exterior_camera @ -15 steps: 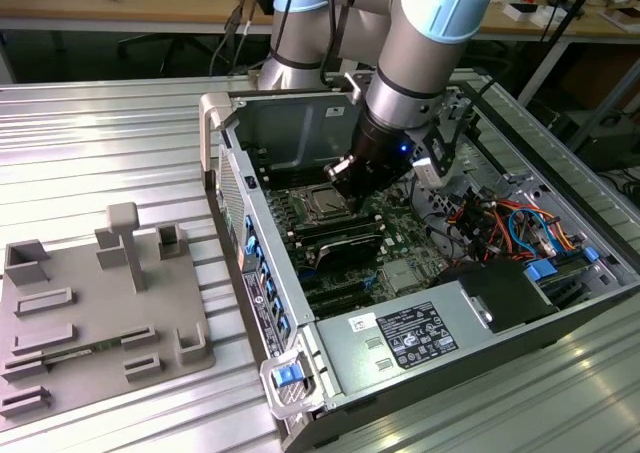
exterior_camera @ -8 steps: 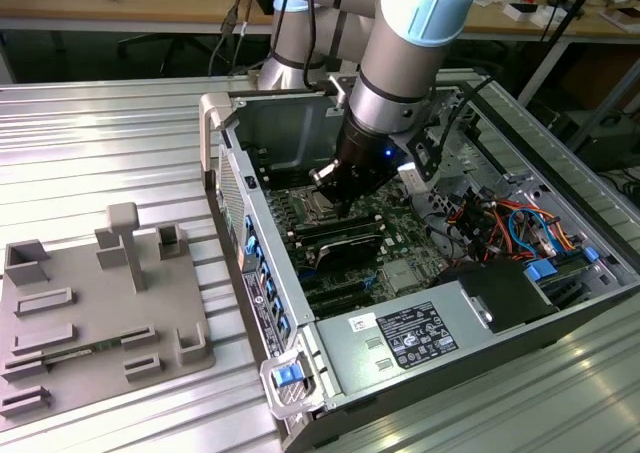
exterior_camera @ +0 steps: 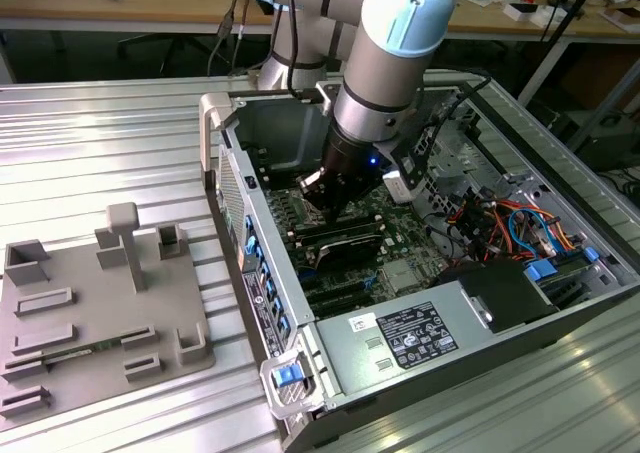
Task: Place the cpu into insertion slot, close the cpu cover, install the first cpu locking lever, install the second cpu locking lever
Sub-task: 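Install the second cpu locking lever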
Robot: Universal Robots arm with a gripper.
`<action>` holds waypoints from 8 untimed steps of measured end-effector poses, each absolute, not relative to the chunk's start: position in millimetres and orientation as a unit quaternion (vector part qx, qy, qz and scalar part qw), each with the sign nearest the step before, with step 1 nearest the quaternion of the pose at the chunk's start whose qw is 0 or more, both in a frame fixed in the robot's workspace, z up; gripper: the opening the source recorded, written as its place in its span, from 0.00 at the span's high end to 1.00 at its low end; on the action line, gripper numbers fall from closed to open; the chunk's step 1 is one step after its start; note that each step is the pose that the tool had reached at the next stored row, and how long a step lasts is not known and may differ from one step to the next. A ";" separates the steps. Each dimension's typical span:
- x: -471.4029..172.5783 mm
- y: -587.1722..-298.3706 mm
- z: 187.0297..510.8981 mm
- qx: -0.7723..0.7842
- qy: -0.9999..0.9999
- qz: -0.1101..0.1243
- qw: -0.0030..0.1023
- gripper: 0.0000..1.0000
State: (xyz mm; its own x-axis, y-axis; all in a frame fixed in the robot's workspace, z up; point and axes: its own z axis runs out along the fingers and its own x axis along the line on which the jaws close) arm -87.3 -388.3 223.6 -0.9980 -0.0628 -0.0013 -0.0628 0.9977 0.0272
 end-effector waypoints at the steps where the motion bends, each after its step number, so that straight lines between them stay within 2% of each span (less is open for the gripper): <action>1: -89.1 -388.3 221.4 -0.031 0.999 0.013 0.000 0.89; 8: -96.2 -387.5 217.8 -0.031 0.999 0.013 0.000 0.89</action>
